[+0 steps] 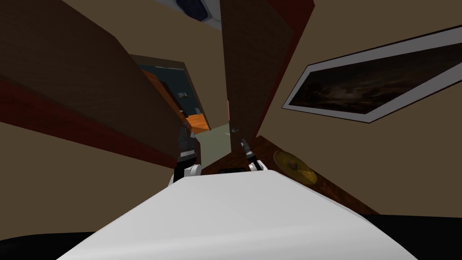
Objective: Push the door open
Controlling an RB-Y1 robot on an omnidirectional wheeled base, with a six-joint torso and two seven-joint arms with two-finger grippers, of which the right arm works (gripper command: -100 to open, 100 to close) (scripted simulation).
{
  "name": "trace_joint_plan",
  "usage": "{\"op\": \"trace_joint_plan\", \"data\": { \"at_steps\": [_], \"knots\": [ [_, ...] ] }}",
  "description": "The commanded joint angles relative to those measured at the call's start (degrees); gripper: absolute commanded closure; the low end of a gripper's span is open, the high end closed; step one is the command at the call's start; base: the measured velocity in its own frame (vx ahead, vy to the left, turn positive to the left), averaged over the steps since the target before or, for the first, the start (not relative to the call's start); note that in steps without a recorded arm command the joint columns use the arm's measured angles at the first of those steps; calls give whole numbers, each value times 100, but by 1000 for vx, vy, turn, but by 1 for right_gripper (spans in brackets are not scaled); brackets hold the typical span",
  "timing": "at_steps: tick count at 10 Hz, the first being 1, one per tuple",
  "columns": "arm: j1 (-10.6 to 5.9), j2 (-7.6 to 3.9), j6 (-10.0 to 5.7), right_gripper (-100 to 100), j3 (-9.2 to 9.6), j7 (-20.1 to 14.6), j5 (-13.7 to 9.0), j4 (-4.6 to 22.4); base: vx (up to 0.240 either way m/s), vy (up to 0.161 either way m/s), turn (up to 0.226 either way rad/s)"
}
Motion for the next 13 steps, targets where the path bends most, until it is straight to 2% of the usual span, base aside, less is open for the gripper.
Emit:
{"op": "trace_joint_plan", "data": {
  "at_steps": [1,9,12,13],
  "knots": [
    [-58,-1,-56,-100,35,-44,19,208,82,-40,39],
    [-325,-36,-249,-100,172,-236,89,1076,89,-42,36],
    [-481,-54,-362,-100,251,-348,129,1581,150,-84,55],
    [-501,-57,-376,-100,262,-362,135,1646,136,-65,33]
  ]
}}
